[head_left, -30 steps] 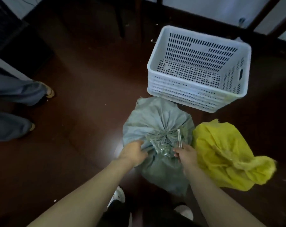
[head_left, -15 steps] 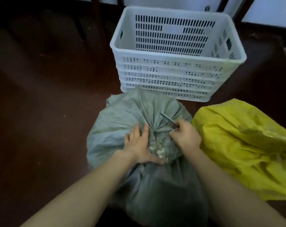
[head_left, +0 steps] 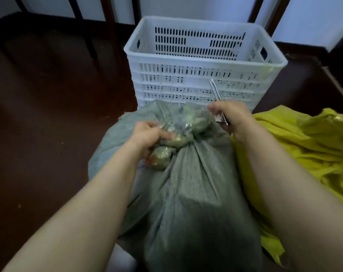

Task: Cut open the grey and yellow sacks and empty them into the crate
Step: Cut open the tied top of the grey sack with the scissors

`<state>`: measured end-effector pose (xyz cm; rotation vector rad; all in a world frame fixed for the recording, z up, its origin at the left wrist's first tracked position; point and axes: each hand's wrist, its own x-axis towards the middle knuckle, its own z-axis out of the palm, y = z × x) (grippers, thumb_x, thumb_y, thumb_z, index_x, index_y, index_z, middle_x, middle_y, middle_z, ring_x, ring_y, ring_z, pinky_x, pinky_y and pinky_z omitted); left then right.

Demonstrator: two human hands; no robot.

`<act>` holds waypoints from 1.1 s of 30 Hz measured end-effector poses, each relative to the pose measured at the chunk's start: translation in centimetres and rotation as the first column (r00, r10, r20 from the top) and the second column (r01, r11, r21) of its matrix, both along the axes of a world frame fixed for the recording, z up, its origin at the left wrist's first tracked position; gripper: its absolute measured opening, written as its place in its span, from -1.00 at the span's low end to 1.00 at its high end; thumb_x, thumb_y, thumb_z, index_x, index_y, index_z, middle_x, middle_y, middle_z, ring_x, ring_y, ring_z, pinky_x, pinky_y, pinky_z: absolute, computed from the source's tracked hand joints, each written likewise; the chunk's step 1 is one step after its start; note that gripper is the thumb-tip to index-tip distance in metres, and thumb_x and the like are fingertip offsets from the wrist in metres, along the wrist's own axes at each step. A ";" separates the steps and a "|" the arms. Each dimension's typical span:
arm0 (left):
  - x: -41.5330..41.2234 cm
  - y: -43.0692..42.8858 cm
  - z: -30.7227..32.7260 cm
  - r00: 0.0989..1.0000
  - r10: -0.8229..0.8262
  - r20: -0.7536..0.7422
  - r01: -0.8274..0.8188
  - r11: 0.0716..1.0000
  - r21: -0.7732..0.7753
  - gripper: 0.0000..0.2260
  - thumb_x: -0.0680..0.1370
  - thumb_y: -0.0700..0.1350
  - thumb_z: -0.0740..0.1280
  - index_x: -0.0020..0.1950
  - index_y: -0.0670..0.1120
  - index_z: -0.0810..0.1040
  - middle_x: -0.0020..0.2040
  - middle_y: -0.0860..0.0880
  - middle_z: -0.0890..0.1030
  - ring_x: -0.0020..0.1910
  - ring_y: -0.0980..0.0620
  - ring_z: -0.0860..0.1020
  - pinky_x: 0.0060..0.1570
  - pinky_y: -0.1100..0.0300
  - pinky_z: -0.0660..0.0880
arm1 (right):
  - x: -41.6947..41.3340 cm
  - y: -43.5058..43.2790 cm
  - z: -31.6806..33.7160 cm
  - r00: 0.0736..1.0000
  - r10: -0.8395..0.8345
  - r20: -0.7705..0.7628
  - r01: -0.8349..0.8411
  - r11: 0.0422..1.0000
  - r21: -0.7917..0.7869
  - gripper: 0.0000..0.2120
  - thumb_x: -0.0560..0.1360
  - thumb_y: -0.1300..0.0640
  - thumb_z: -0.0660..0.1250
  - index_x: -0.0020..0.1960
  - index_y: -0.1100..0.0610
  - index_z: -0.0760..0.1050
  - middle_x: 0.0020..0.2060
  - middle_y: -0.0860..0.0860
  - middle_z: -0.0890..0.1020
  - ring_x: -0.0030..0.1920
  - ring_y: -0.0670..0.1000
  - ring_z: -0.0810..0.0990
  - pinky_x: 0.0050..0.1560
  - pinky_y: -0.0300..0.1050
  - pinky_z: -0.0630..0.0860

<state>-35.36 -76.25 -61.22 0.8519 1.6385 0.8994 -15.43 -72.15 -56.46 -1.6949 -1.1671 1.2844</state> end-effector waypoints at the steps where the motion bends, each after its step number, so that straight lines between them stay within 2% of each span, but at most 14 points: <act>1: -0.3 0.4 1.0 0.995 0.048 0.091 -0.050 0.999 0.014 -0.52 0.21 -0.33 0.56 0.10 -0.25 0.54 -0.15 -0.14 0.63 -0.30 -0.07 0.62 -0.41 0.19 0.52 | 0.5 0.0 0.3 0.999 0.053 0.005 -0.054 0.998 0.018 -0.82 0.30 0.33 0.33 -0.21 0.07 0.55 -0.29 0.01 0.53 -0.33 -0.03 0.39 -0.40 -0.17 0.31; 4: -0.7 0.9 3.3 0.964 0.097 0.249 -0.110 0.993 0.037 -0.51 0.16 -0.31 0.56 0.06 -0.32 0.55 -0.20 -0.21 0.68 -0.39 -0.07 0.65 -0.41 0.13 0.56 | 1.3 -0.8 0.9 0.963 0.268 0.027 -0.269 0.961 0.069 -0.47 0.18 0.36 0.48 0.09 0.00 0.54 -0.03 -0.02 0.58 -0.13 -0.01 0.52 -0.21 -0.07 0.42; 7: -0.7 0.6 4.0 0.938 0.053 0.342 -0.038 0.998 -0.050 -0.25 0.04 -0.18 0.58 0.21 -0.27 0.51 0.00 -0.20 0.67 -0.09 -0.18 0.66 -0.09 -0.07 0.61 | 0.8 -1.5 1.0 0.975 0.194 0.110 -0.207 0.969 0.132 -0.12 0.03 0.03 0.64 0.31 0.04 0.43 0.12 -0.04 0.56 0.11 0.00 0.53 0.16 0.02 0.48; 10: -0.7 0.6 4.7 0.912 0.052 0.408 -0.037 0.998 -0.045 -0.32 0.14 -0.14 0.55 0.24 -0.22 0.52 0.09 -0.21 0.64 -0.01 -0.19 0.65 -0.15 -0.04 0.61 | -0.7 -1.7 0.9 0.982 0.083 0.168 -0.125 0.958 0.258 -0.31 0.14 -0.09 0.61 0.18 0.10 0.47 0.05 -0.03 0.58 0.05 0.02 0.56 0.11 0.03 0.54; 12: -1.2 1.0 5.3 0.923 0.089 0.374 -0.111 0.993 0.038 -0.44 0.26 -0.08 0.55 0.21 -0.21 0.54 0.02 -0.18 0.66 -0.07 -0.14 0.66 -0.19 0.01 0.61 | -1.5 -1.5 1.2 0.981 0.057 0.186 -0.108 0.955 0.277 -0.49 0.18 -0.15 0.58 -0.05 0.09 0.49 -0.15 -0.06 0.58 -0.16 -0.04 0.57 -0.19 -0.13 0.52; 14: -1.4 1.0 6.2 0.966 0.099 0.238 -0.137 0.979 0.149 -0.40 0.33 0.11 0.51 0.25 -0.19 0.51 0.02 -0.13 0.66 -0.04 -0.08 0.65 -0.12 0.04 0.60 | -2.1 -1.2 1.7 0.989 0.009 0.145 -0.048 0.962 0.269 -0.53 0.19 -0.18 0.57 -0.23 0.05 0.38 -0.30 -0.08 0.49 -0.32 -0.08 0.47 -0.35 -0.20 0.38; 16: -1.2 0.7 7.1 0.971 0.123 -0.207 -0.073 0.970 0.233 -0.13 0.26 0.40 0.35 0.44 -0.04 0.31 0.39 -0.12 0.41 0.36 -0.11 0.40 0.35 -0.11 0.30 | -2.3 -1.0 2.0 0.998 -0.061 -0.010 0.061 0.978 0.200 -0.49 0.18 -0.12 0.60 -0.10 0.15 0.45 -0.17 0.00 0.57 -0.18 0.01 0.56 -0.22 -0.11 0.51; 18: -0.7 0.4 8.0 0.806 0.065 -0.589 0.145 0.942 0.303 0.05 0.13 0.56 0.19 0.53 0.14 0.03 0.57 -0.03 0.01 0.54 -0.01 -0.07 0.41 -0.09 -0.29 | -2.5 -1.0 2.6 0.983 -0.117 -0.140 0.131 0.986 0.101 -0.37 0.18 -0.01 0.62 0.09 0.29 0.48 -0.05 0.11 0.63 -0.06 0.11 0.62 -0.13 -0.07 0.59; 20: 0.5 0.4 8.5 0.720 -0.188 -0.668 0.439 0.869 0.228 0.21 0.01 0.59 0.26 0.52 0.21 -0.21 0.57 0.02 -0.18 0.52 0.07 -0.26 0.31 0.01 -0.44 | -2.7 -1.2 3.7 0.972 -0.126 -0.199 0.142 0.988 0.065 -0.45 0.20 0.05 0.61 0.05 0.29 0.50 -0.15 0.10 0.65 -0.20 0.06 0.64 -0.35 -0.22 0.55; 22: 1.8 0.4 8.0 0.583 -0.332 -0.742 0.584 0.806 0.098 0.30 -0.01 0.52 0.38 0.48 0.22 -0.34 0.56 -0.04 -0.23 0.51 0.02 -0.29 0.32 0.00 -0.42 | -3.0 -1.4 5.2 0.971 -0.099 -0.219 0.119 0.990 0.080 -0.58 0.20 0.09 0.61 -0.07 0.24 0.55 -0.32 0.02 0.67 -0.32 0.00 0.65 -0.47 -0.27 0.48; 25: 2.9 0.1 6.7 0.634 -0.119 -0.764 0.473 0.842 0.261 0.08 0.16 0.38 0.46 0.52 0.07 0.00 0.47 -0.07 0.28 0.48 -0.06 0.19 0.45 -0.08 -0.08 | -3.8 -2.2 7.3 0.975 0.037 -0.221 -0.004 0.989 0.146 -0.70 0.25 0.12 0.59 -0.20 0.20 0.52 -0.62 -0.09 0.55 -0.63 -0.12 0.52 -0.65 -0.38 0.31; 27: 2.9 0.1 5.7 0.714 0.055 -0.698 0.336 0.847 0.411 -0.34 0.30 0.28 0.44 0.28 0.03 0.37 0.13 -0.01 0.57 0.19 -0.09 0.50 0.15 0.04 0.37 | -4.4 -2.7 8.2 0.974 0.143 -0.176 -0.109 0.977 0.186 -0.69 0.25 0.06 0.58 -0.18 0.15 0.50 -0.63 -0.10 0.48 -0.68 -0.14 0.39 -0.66 -0.38 0.22; 29: 2.5 0.2 5.0 0.767 0.125 -0.630 0.190 0.893 0.407 -0.60 0.37 0.25 0.40 0.07 0.04 0.52 -0.06 0.00 0.61 0.00 -0.11 0.56 -0.15 0.12 0.40 | -4.7 -2.9 8.6 0.977 0.167 -0.132 -0.132 0.962 0.240 -0.71 0.26 0.02 0.57 -0.18 0.11 0.52 -0.51 -0.08 0.51 -0.65 -0.20 0.37 -0.66 -0.37 0.21; 33: 0.9 0.7 4.7 0.884 0.276 -0.377 -0.168 0.940 0.295 -0.53 0.37 0.32 0.34 -0.05 -0.07 0.61 -0.04 -0.09 0.64 -0.14 -0.11 0.54 -0.13 0.13 0.42 | -4.0 -2.4 8.2 0.999 0.032 -0.005 -0.028 0.933 0.358 -0.81 0.29 0.06 0.55 -0.28 0.07 0.55 -0.45 -0.11 0.53 -0.67 -0.22 0.29 -0.64 -0.37 0.22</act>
